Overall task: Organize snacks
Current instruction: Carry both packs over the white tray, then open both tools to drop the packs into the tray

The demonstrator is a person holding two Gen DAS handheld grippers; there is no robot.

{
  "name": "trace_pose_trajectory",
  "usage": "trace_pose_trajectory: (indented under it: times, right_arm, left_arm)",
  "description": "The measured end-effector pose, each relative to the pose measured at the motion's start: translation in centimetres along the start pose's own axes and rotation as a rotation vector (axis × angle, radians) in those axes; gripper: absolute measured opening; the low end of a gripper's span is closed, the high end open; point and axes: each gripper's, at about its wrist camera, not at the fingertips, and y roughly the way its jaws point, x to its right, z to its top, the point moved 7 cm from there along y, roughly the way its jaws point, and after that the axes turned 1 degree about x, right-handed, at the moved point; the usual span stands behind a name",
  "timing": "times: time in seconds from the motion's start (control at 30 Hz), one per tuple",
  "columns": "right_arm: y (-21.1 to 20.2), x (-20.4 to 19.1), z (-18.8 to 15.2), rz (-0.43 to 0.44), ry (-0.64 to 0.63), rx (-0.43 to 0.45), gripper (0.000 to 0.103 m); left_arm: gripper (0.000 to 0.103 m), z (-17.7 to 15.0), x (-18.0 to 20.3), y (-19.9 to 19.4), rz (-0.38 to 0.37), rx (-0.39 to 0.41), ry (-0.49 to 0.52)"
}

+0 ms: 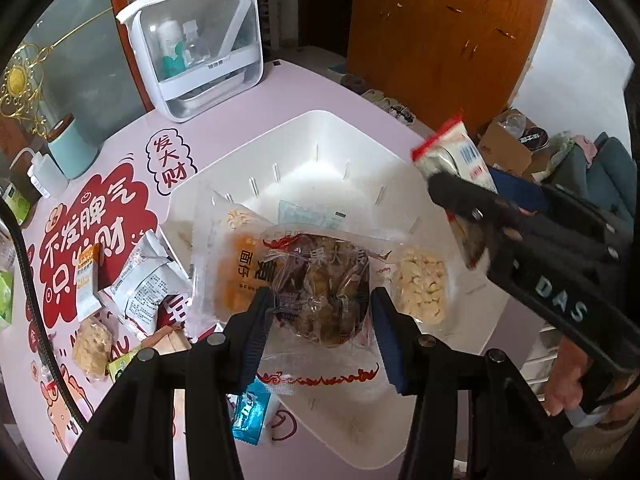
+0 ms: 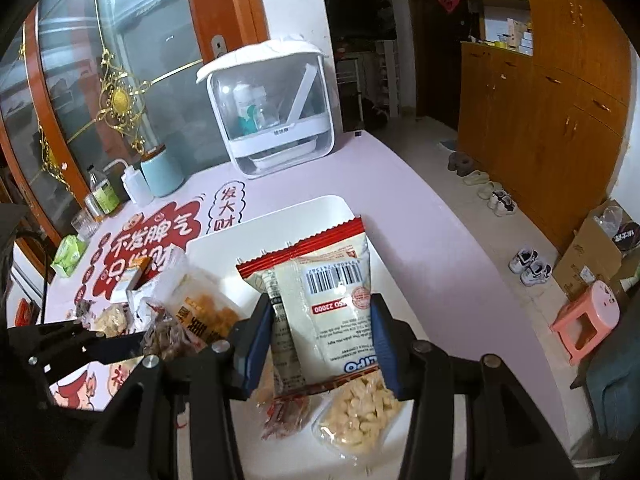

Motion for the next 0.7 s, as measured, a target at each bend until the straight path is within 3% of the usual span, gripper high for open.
trace_pose_trajectory:
  times: [0.23, 0.3, 0.33, 0.7]
  right_arm:
    - [2.3, 0.5, -0.2, -0.019, 0.007, -0.043, 0.054]
    - [2.3, 0.7, -0.2, -0.011, 0.022, -0.039, 0.061]
    - [2.3, 0.8, -0.1, -0.009, 0.024, -0.035, 0.063]
    - [1.0, 0.6, -0.4, 0.017, 0.056, -0.031, 0.065]
  left_arm:
    - [0.057, -0.2, -0.1, 1.6, 0.034, -0.023, 0.003]
    - [0.082, -0.3, -0.1, 1.8, 0.042, -0.027, 0.010]
    - [0.088, -0.3, -0.1, 1.7, 0.044, -0.025, 0.012]
    - [0.090, -1.0, -0.3, 0.7, 0.061, -0.037, 0.007]
